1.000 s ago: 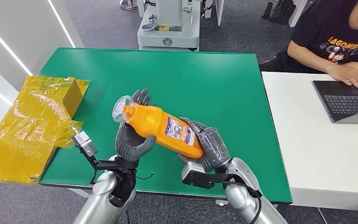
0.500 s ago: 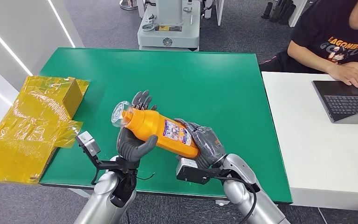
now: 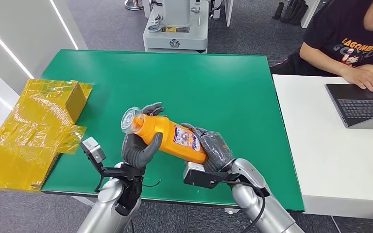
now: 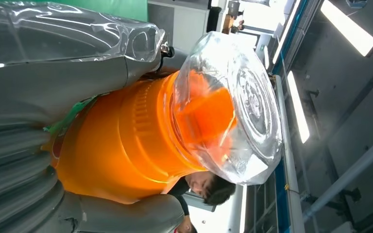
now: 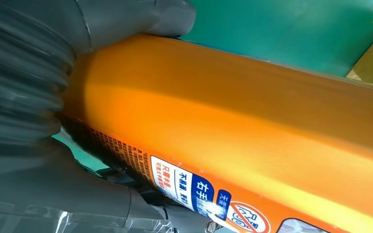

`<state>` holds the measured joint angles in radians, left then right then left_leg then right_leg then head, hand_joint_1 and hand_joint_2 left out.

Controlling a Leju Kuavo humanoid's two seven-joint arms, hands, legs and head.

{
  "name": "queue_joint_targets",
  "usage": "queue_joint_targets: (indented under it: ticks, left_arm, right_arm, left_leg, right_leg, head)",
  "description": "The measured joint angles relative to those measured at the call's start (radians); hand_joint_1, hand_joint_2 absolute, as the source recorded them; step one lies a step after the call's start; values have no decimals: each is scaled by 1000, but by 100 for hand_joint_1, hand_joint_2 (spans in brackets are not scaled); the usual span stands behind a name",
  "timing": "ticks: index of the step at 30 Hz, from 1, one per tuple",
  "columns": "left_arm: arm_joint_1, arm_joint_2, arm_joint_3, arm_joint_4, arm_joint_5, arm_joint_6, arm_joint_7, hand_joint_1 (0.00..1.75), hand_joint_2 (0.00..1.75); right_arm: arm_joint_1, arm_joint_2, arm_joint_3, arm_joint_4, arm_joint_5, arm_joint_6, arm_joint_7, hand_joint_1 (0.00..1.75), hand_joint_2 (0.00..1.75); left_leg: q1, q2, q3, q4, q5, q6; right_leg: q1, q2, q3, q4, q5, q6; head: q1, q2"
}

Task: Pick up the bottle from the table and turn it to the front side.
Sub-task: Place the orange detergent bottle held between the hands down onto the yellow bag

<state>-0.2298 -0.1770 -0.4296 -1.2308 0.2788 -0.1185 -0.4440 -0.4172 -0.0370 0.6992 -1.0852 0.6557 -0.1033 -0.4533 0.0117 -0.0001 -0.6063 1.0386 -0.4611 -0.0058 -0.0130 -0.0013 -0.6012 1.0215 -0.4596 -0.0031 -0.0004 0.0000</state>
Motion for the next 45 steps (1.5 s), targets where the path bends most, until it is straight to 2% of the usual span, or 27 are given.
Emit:
queue_joint_targets:
  ticks: [13, 15, 17, 19, 20, 41, 45]
  left_arm:
    - [-1, -1, 0, 6, -35, 19, 10, 175, 175]
    - [-1, -1, 0, 7, -36, 21, 10, 175, 175]
    - [-1, -1, 0, 8, -37, 22, 10, 175, 175]
    - [-1, -1, 0, 10, -38, 23, 11, 175, 175]
    - [-1, -1, 0, 11, -39, 24, 11, 175, 175]
    - [-1, 9, 21, -11, -38, 79, 9, 175, 175]
    - [-11, 23, 37, -42, -91, 128, -7, 175, 175]
  right_arm:
    - [2, 0, 0, 17, -11, 3, -10, 175, 175]
    - [4, 0, 0, 18, -12, 3, -9, 160, 175]
    - [5, 0, 0, 18, -13, 2, -5, 76, 175]
    - [5, 0, 0, 18, -15, 0, 2, 4, 175]
    - [6, 0, 0, 18, -15, -2, 4, 0, 175]
    - [42, 36, -13, -37, -111, -170, -18, 0, 175]
    - [44, 40, -13, -47, -122, -181, -20, 0, 175]
  left_leg:
    - [0, 0, 0, 0, 0, 0]
    - [0, 0, 0, 0, 0, 0]
    - [0, 0, 0, 0, 0, 0]
    - [0, 0, 0, 0, 0, 0]
    - [0, 0, 0, 0, 0, 0]
    - [0, 0, 0, 0, 0, 0]
    - [0, 0, 0, 0, 0, 0]
  right_leg:
    - [0, 0, 0, 0, 0, 0]
    - [0, 0, 0, 0, 0, 0]
    - [0, 0, 0, 0, 0, 0]
    - [0, 0, 0, 0, 0, 0]
    - [0, 0, 0, 0, 0, 0]
    - [0, 0, 0, 0, 0, 0]
    - [0, 0, 0, 1, 0, 0]
  head:
    - [0, 0]
    - [0, 0]
    - [0, 0]
    - [0, 0]
    - [0, 0]
    - [0, 0]
    - [0, 0]
